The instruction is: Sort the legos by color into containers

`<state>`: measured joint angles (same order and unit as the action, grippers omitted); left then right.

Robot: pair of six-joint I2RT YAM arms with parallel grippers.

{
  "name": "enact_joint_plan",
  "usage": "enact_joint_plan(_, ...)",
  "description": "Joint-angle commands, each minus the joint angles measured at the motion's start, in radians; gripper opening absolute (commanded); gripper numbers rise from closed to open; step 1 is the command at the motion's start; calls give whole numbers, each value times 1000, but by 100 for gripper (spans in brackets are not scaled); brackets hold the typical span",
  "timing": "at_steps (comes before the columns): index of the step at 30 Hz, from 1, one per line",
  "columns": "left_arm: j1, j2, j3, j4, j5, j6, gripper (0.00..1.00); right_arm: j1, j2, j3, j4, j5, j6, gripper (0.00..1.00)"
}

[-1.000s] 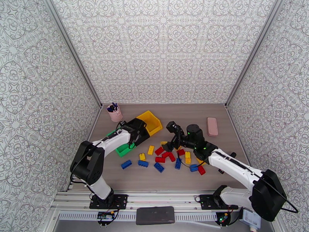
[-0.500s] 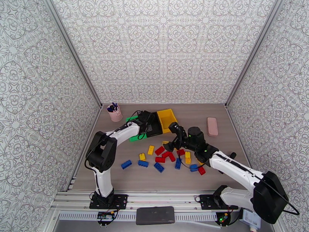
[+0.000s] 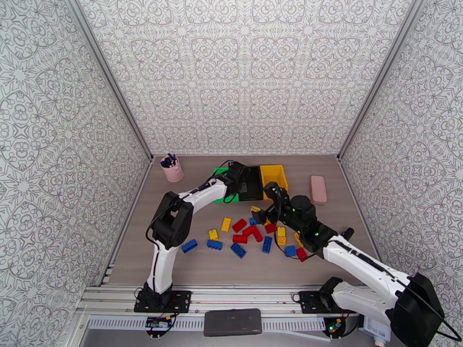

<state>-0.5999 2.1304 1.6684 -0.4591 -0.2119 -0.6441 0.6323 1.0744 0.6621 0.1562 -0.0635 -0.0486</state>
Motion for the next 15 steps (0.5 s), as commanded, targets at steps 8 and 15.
enact_joint_plan(8,1,-109,-19,-17,38,-8,40,1,-22,1,-78,190,43,100)
enact_joint_plan(15,-3,-366,-246,72,3,54,75,-8,-17,39,-195,276,110,100)
